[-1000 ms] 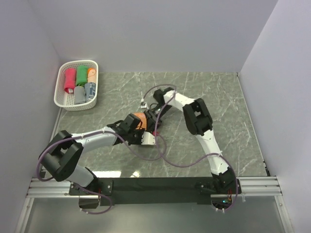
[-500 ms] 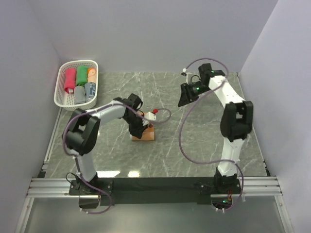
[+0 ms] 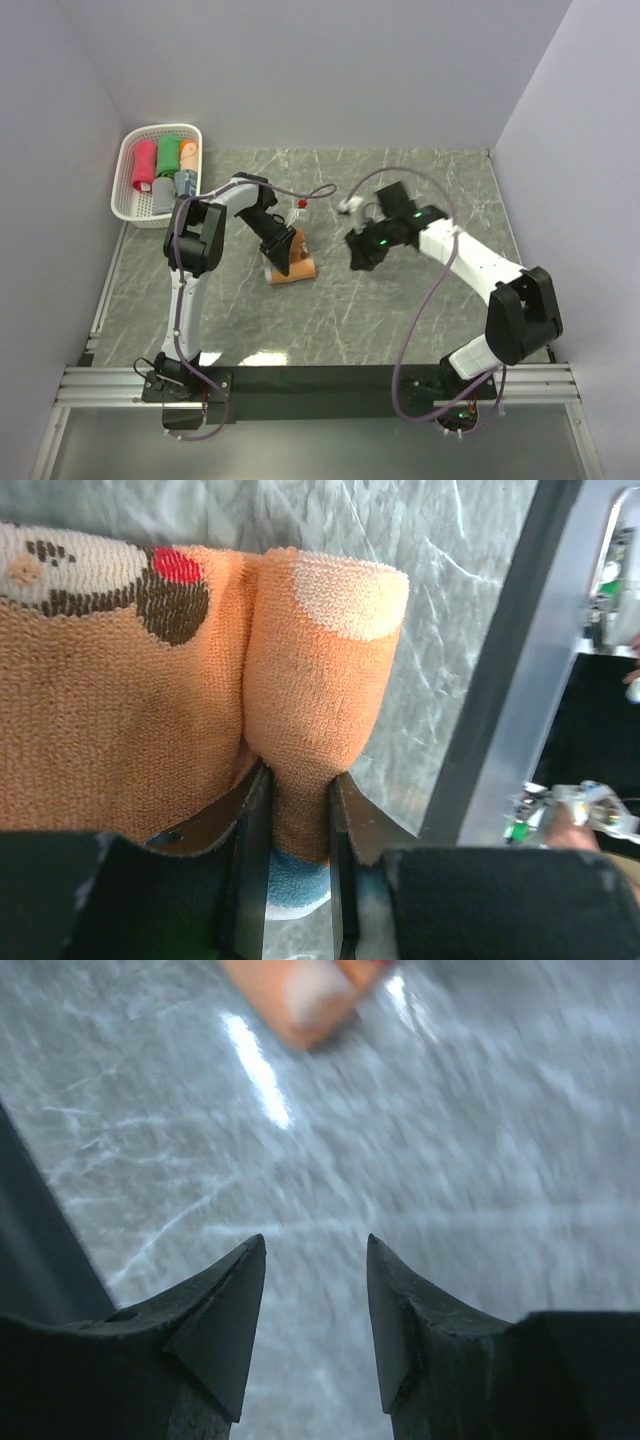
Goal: Roll the towels
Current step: Roll the towel
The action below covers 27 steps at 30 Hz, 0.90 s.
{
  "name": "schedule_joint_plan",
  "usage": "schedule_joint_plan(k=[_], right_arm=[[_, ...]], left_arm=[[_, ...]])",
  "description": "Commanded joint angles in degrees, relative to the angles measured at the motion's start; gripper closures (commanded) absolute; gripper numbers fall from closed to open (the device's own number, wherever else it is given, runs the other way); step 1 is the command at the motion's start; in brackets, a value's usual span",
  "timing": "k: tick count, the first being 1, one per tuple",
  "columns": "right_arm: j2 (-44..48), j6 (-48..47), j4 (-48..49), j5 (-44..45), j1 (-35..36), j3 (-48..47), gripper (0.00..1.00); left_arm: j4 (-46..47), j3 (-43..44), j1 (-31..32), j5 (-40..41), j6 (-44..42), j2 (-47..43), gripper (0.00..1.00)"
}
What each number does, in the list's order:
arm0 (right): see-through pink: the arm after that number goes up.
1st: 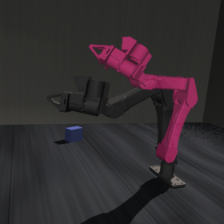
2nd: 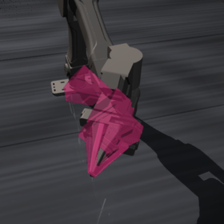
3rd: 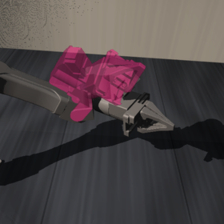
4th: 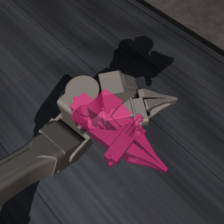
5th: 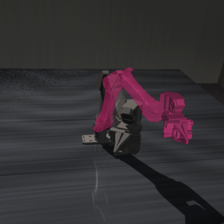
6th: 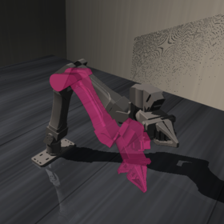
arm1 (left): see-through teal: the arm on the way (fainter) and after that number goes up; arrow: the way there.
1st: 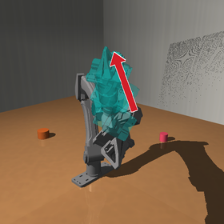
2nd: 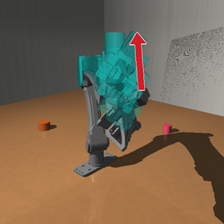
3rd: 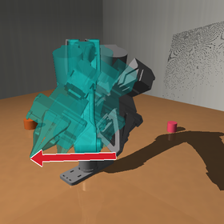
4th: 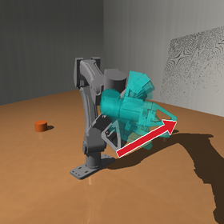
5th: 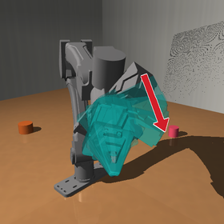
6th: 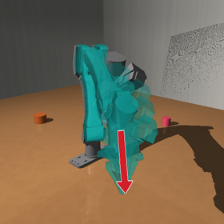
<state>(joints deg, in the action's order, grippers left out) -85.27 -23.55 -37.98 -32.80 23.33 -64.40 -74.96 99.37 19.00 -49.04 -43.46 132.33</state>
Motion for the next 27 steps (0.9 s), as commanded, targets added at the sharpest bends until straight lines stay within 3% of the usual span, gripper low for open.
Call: schedule_joint_plan(k=[1, 8, 15, 20, 23, 26, 27], right_arm=[[-0.05, -1.93, 14.22, 11.14, 11.18, 0.51, 0.47], [-11.04, -7.99, 22.59, 17.50, 22.88, -5.03, 0.42], [-14.74, -16.08, 27.42, 13.65, 26.76, -2.41, 0.41], [-20.52, -18.81, 31.12, 15.92, 27.38, -2.56, 0.41], [-23.61, -19.51, 29.80, 15.66, 27.56, -4.15, 0.45], [-25.46, -20.57, 28.75, 15.31, 28.08, -4.33, 0.55], [-25.73, -21.01, 27.27, 15.31, 28.34, -4.59, 0.69]], left_arm=[[0.34, -0.67, -0.72, 8.25, -4.35, 4.25, 0.88], [0.95, -2.25, -1.78, 6.41, -4.70, 4.87, 0.86], [2.80, -2.16, -2.31, 6.41, -3.74, 4.78, 0.83], [3.85, -1.90, -2.48, 6.15, -3.47, 4.95, 0.81], [3.51, -1.20, -2.48, 6.14, -3.56, 5.13, 0.81], [3.50, -0.41, -2.57, 6.32, -3.65, 5.22, 0.80], [3.59, -0.15, -2.66, 6.32, -3.47, 5.13, 0.79]])
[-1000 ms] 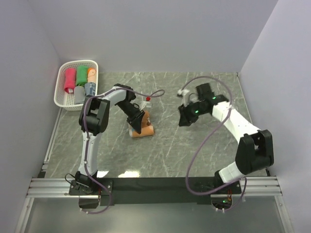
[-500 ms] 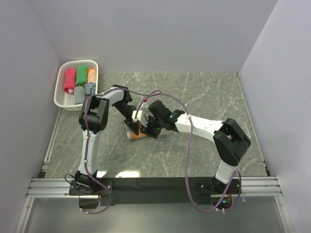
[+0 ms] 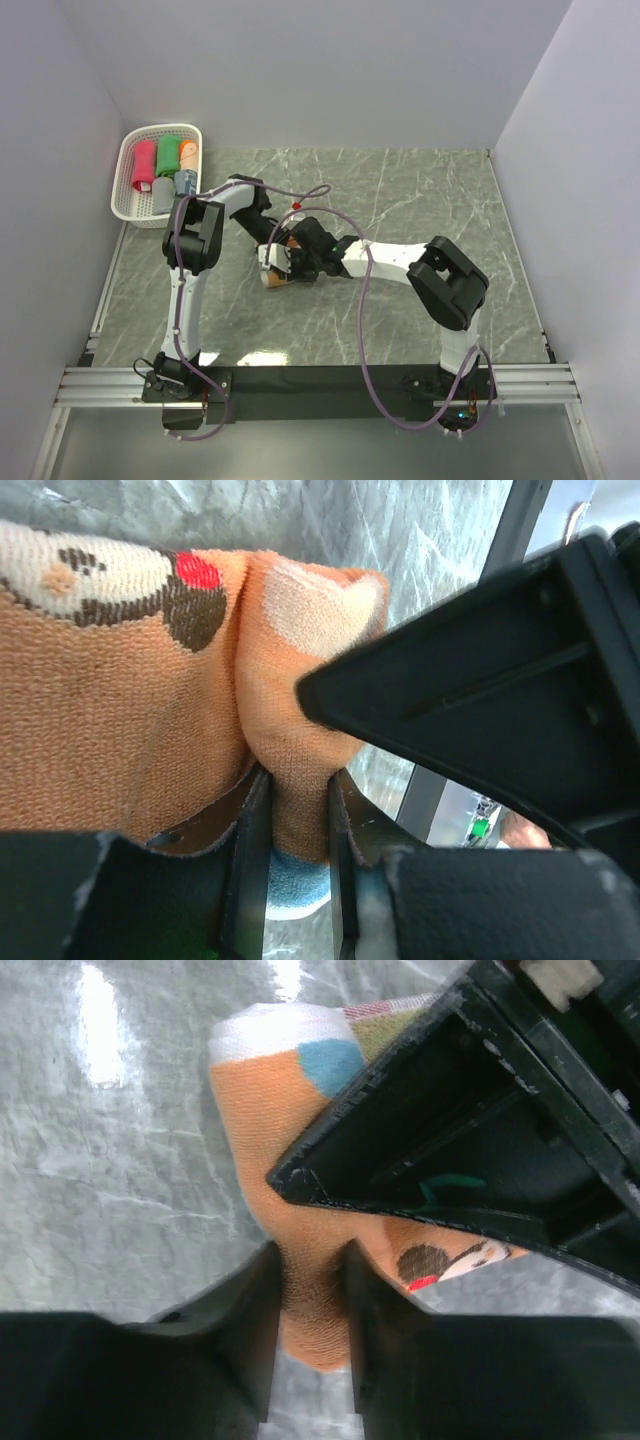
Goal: Roll the towels
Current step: Roll the towel
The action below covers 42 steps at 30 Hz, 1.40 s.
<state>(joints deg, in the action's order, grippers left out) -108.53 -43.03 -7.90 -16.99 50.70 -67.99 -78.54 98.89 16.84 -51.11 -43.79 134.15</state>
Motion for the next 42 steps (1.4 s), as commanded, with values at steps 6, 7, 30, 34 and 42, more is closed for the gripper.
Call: schedule_joint_plan(k=[6, 7, 30, 34, 42], right_arm=[[-2.30, -0.66, -12.64, -3.22, 1.16, -2.68, 1.00], [-2.30, -0.22, -13.97, -3.74, 1.16, -2.94, 1.00], [-26.63, 11.65, -58.69, -22.99, -2.97, -37.99, 1.00], [-34.37, 12.43, -64.78, -25.98, -4.55, -45.91, 1.00], [-45.01, 18.59, -68.65, -30.46, -7.80, -55.06, 1.00]], left_arm=[[9.28, 2.18, -2.77, 4.63, -0.86, -0.28, 0.61], [10.68, 3.14, -4.00, 3.84, -0.25, -1.94, 0.59], [50.86, -23.55, -27.65, -5.32, 23.67, -45.87, 0.36], [49.39, -33.13, -26.95, -4.18, 18.24, -54.33, 0.32], [31.00, -47.01, -11.01, 8.19, -9.37, -69.35, 0.31]])
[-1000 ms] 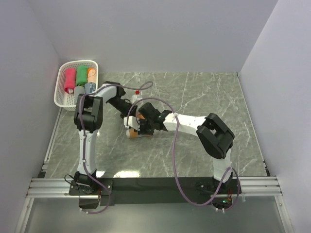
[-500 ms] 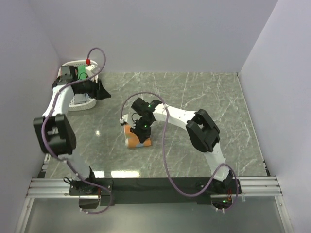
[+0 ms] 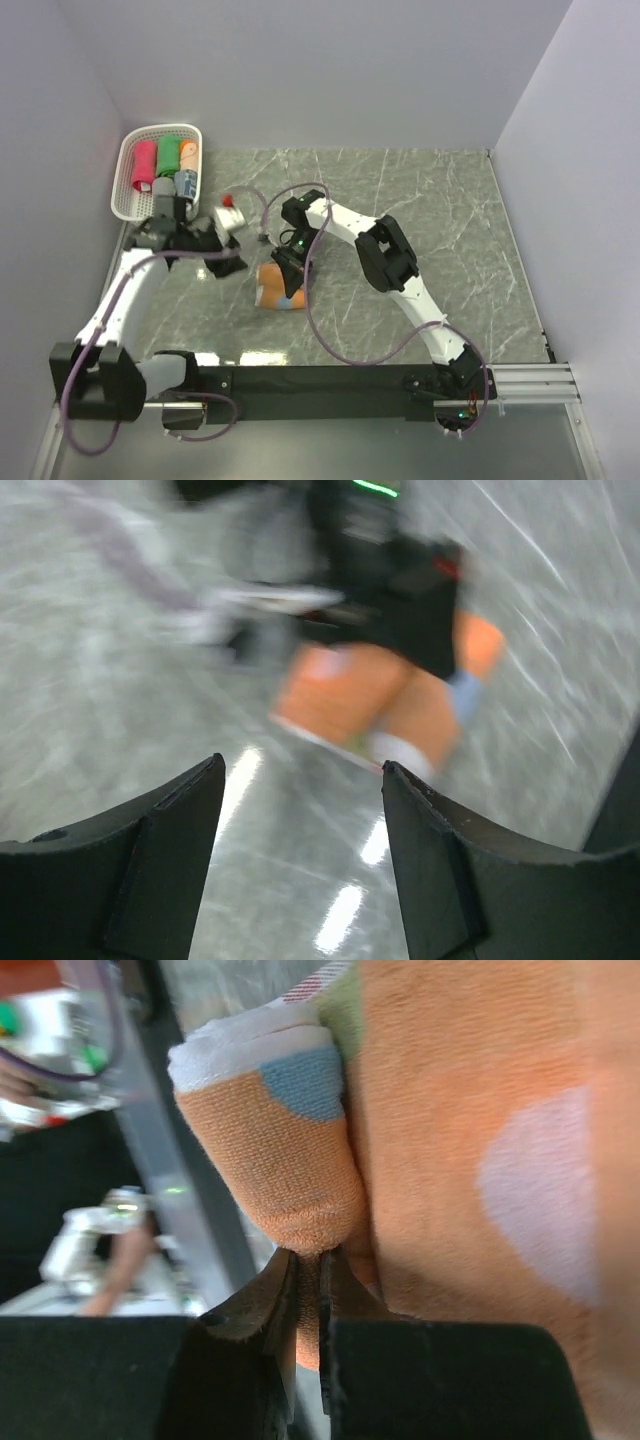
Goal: Roll the towels
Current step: Roll the towel
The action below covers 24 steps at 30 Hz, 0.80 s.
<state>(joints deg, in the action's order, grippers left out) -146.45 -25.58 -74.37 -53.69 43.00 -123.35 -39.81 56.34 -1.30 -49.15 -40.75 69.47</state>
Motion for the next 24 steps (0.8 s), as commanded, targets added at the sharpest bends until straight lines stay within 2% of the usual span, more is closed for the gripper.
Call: schedule_joint_plan(k=[1, 2, 3, 5, 6, 12, 18, 21, 22, 24], right_arm=[[-7.53, 1.67, -2.10, 5.10, -0.29, 0.30, 1.00], [-8.23, 2.46, -2.01, 4.39, -0.64, 0.22, 1.00], [-8.58, 2.82, -1.83, 3.86, -1.25, 0.30, 1.00], [-9.29, 4.22, -1.40, 2.54, -1.78, 0.39, 1.00], [-9.46, 4.66, -0.96, 2.19, -2.13, 0.48, 1.00], [-9.90, 7.04, 0.63, 1.13, -3.19, 0.65, 0.98], [-9.20, 7.30, 1.42, 1.40, -3.36, 2.06, 0.97], [-8.85, 7.74, 2.21, 1.13, -3.72, 2.94, 0.88], [-8.85, 8.26, 2.47, 0.87, -3.98, 3.20, 0.82], [-8.85, 8.88, 3.00, 0.43, -4.68, 3.47, 0.79]], left_arm=[[-7.21, -5.96, 9.71, 7.82, -12.60, -6.09, 0.31], [-4.08, -7.72, 12.44, 9.32, -11.90, -7.67, 0.30], [-2.22, -10.86, 17.94, 13.42, -11.20, -10.12, 0.30], [1.30, -13.26, 23.34, 16.87, -9.61, -11.11, 0.29], [4.01, -14.66, 28.23, 18.72, -9.00, -10.50, 0.28], [14.05, -16.52, 39.69, 29.80, -5.30, -2.17, 0.30], [21.97, -16.26, 43.05, 35.52, -5.48, 5.32, 0.30], [21.01, -16.08, 43.14, 35.17, -6.18, 7.60, 0.33], [19.35, -16.08, 43.14, 35.08, -6.01, 7.96, 0.37], [16.97, -15.73, 43.14, 34.38, -5.22, 9.10, 0.41]])
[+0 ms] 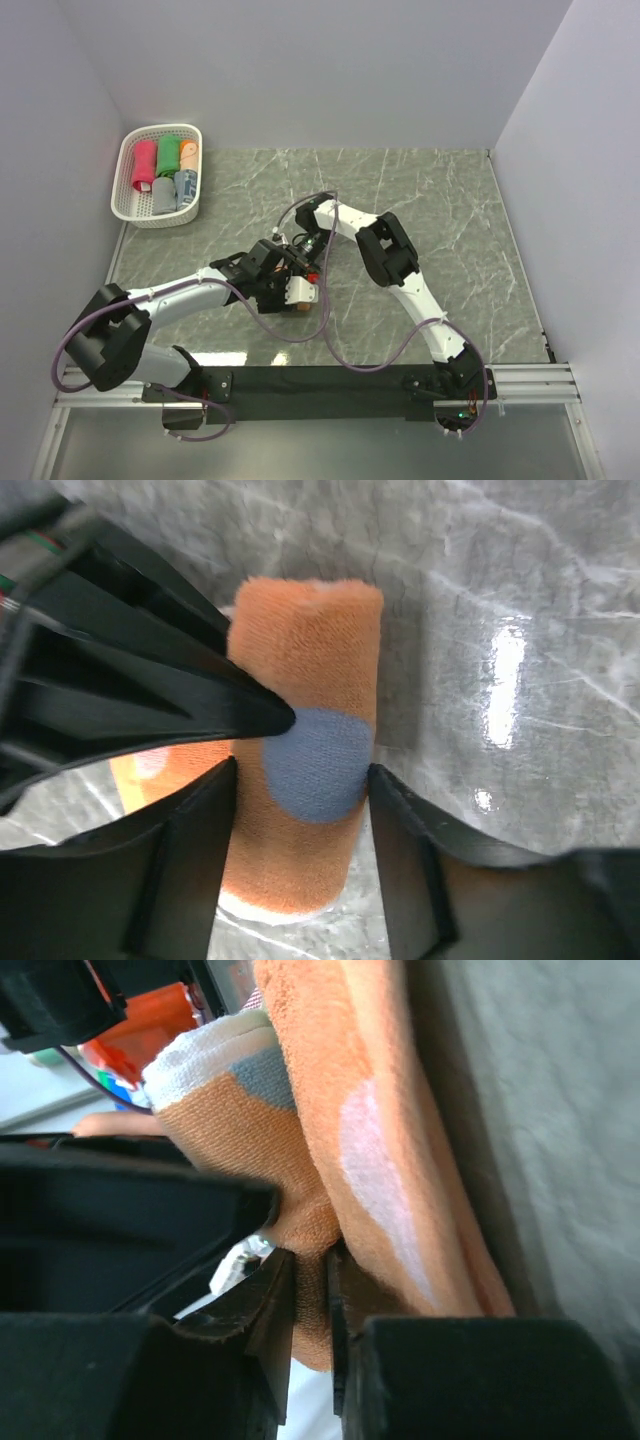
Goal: Roll the towels
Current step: Roll the towel
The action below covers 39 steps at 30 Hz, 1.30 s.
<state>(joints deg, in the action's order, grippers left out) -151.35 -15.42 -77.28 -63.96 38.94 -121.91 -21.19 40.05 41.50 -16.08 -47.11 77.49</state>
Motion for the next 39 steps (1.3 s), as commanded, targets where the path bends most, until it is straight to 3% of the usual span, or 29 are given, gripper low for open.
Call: schedule_joint_plan(k=[1, 5, 10, 25, 30, 39], right_arm=[[-3.78, -0.67, 6.17, 10.35, -1.05, 2.20, 0.78], [-3.87, 0.39, 7.23, 9.30, -2.37, 2.64, 0.76], [-2.73, 1.62, 8.89, 9.73, -2.90, 4.57, 0.52], [1.66, 6.89, 15.65, 10.79, -6.86, 9.14, 0.46], [8.08, 9.52, 21.10, 9.83, -9.31, 13.62, 0.46], [22.13, 15.15, 33.14, 5.52, -14.94, 21.70, 0.46]], left_arm=[[-3.49, 0.38, 0.25, 0.96, 1.49, 1.17, 0.45], [-5.26, -2.43, 0.34, 0.25, 3.16, 0.29, 0.51], [-6.85, -4.10, 0.34, 1.04, 5.89, -0.50, 0.65], [-10.80, -3.93, 0.08, -0.10, 10.63, 1.69, 0.84], [-11.50, -3.75, -0.10, -1.50, 10.29, 2.40, 0.85], [-15.19, 1.51, -6.42, -7.91, 8.62, 9.33, 0.91]])
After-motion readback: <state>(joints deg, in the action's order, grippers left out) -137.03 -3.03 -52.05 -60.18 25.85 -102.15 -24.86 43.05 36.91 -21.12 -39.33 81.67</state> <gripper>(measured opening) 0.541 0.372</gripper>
